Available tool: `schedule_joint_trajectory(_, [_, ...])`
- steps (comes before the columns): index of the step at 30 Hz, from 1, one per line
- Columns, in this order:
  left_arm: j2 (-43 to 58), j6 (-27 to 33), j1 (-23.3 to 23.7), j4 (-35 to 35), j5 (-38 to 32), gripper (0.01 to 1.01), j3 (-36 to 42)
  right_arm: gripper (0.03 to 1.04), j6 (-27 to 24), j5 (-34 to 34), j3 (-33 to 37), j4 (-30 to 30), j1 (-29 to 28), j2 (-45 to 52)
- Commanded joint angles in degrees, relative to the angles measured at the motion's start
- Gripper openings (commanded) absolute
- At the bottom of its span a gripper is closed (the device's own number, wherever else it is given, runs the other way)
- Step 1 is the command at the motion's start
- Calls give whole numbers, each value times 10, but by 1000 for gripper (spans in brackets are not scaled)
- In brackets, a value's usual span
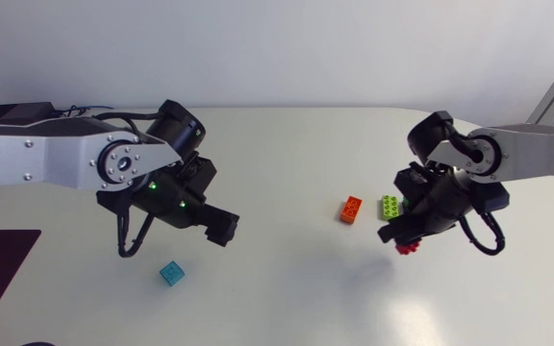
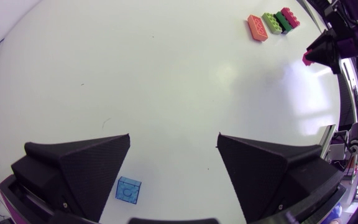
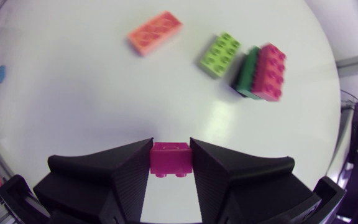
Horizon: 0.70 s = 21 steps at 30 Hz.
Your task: Sort duplo bricks by size, large to the right and small to the left
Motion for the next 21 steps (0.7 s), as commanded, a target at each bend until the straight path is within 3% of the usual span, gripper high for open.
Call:
schedule_joint_trajectory(1, [-22,-11,-1,-4,1,974,-15,362,25,-55,27,-24,37,-44])
schedule_joint_trajectory(3, [-29,-9,0,-7,1,974,-17,379,30,-130,60,-56,50,-57])
schedule_joint_trajectory(4, [-30,-10,1,-9,1,974,-17,497,34,-170,70,-61,50,-65])
schedule_joint_trajectory(6, [-33,-9,2,-10,1,974,-17,1013,42,-227,94,-82,48,-65])
schedule_joint_trajectory(14, [-22,-11,1,-6,1,974,-16,1007,15,-260,90,-98,20,-52])
schedule_joint_trajectory(21, [-3,-14,-9,0,1,974,-9,1005,25,-131,41,-54,8,-41])
